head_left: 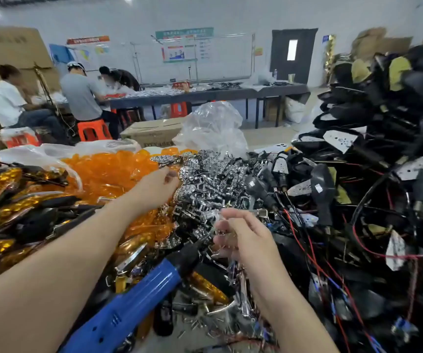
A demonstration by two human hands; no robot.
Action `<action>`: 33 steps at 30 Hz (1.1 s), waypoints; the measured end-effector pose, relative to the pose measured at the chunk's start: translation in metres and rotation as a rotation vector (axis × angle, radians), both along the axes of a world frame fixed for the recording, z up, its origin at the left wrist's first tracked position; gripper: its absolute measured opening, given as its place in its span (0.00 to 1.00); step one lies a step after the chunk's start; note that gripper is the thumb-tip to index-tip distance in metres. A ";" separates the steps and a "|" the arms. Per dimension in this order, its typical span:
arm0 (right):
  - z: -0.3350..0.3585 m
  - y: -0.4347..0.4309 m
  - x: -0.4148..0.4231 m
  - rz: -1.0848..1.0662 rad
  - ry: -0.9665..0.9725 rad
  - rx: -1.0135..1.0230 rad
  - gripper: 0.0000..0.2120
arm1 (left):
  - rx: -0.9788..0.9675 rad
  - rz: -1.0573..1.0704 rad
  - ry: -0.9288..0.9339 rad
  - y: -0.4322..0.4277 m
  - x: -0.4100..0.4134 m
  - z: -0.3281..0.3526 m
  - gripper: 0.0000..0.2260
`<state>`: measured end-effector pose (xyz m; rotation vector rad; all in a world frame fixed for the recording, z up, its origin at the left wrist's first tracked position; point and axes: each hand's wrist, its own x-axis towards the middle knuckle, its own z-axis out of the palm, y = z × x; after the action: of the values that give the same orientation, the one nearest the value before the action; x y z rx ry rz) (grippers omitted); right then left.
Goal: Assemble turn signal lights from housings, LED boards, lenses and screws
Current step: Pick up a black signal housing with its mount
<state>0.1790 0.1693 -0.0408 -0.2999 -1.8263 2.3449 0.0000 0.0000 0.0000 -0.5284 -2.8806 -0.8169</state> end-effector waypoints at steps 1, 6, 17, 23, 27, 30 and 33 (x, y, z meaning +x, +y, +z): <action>0.000 0.001 -0.002 0.006 0.008 -0.006 0.10 | -0.028 -0.033 -0.036 0.005 -0.001 0.000 0.16; -0.007 0.000 -0.008 0.016 -0.005 0.001 0.12 | -0.234 -0.198 -0.170 0.023 0.004 0.007 0.27; 0.003 -0.005 -0.003 0.018 -0.017 -0.009 0.11 | -0.485 -0.110 0.051 0.010 0.013 0.019 0.03; 0.019 -0.009 0.004 -0.002 0.060 0.041 0.11 | 0.182 0.029 0.164 0.002 0.055 0.029 0.05; 0.031 -0.001 0.006 -0.169 0.199 0.308 0.10 | 0.824 0.034 0.031 0.018 0.113 0.029 0.04; 0.037 0.018 -0.012 -0.258 0.259 0.712 0.12 | 1.265 0.037 -0.095 0.034 0.157 0.013 0.04; 0.037 0.039 -0.039 -0.199 -0.003 1.293 0.17 | 1.494 0.075 -0.208 0.044 0.181 0.004 0.11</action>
<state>0.1403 0.2087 -0.0036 -0.2537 -2.6524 0.6942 0.1810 0.0437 0.0039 -0.1042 -1.5533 -2.5557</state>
